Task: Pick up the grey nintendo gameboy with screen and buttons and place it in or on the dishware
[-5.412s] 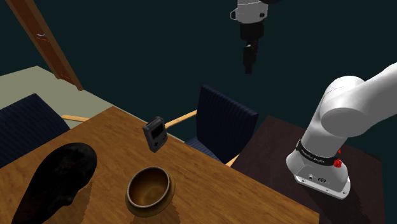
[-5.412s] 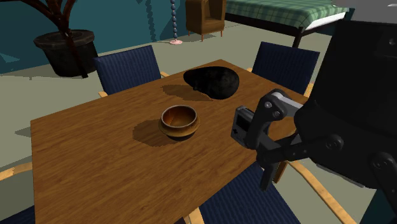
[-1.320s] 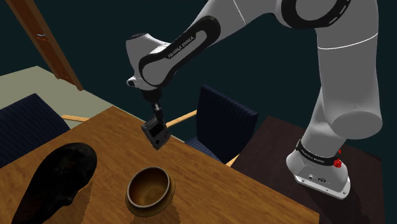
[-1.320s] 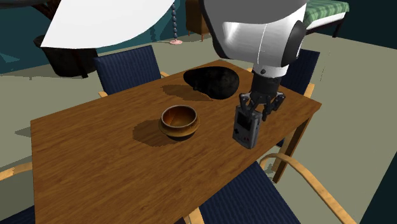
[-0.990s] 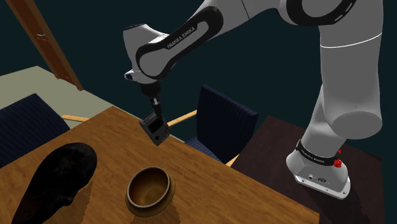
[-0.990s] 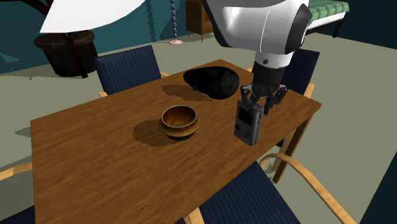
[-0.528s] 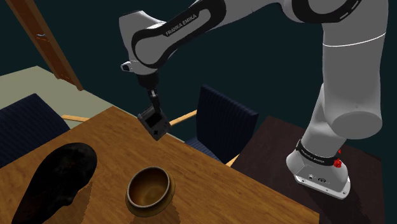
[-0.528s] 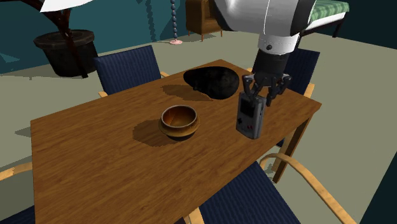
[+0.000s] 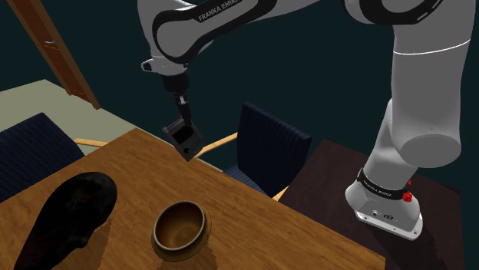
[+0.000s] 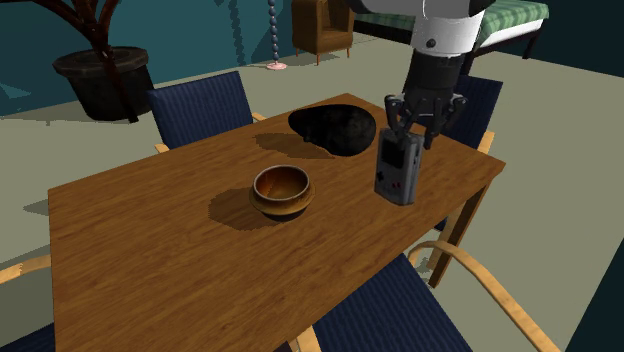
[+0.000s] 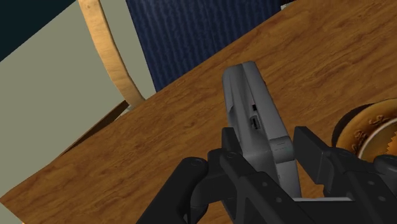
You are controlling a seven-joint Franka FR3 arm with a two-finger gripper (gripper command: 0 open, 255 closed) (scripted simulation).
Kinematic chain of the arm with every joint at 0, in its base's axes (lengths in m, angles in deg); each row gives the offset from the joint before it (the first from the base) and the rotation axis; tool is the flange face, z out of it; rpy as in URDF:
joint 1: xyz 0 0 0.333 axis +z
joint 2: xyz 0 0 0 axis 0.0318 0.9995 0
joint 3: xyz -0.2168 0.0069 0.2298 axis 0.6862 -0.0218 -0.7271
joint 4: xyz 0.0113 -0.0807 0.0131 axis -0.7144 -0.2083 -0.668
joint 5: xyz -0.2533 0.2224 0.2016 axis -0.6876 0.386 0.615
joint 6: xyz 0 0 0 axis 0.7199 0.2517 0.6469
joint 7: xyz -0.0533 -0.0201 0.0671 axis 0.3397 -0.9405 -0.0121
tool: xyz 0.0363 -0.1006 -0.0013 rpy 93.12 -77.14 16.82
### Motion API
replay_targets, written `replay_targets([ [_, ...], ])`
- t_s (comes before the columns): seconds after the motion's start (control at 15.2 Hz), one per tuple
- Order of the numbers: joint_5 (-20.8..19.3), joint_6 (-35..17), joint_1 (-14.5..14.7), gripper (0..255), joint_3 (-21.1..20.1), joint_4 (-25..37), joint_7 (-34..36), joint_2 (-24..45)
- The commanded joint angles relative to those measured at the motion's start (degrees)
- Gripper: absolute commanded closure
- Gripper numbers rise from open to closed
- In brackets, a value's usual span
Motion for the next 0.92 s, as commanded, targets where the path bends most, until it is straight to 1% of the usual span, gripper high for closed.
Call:
replay_targets([
  [0.0, 0.1, 1.6, 0.1, 255, -0.1, 1.5, 0.0, -0.1],
  [0.53, 0.3, 6.9, 0.2, 255, -0.2, 6.2, -0.1, -0.8],
  [0.86, 0.7, 7.6, 3.3, 255, -2.3, 2.8, 5.1, -4.8],
])
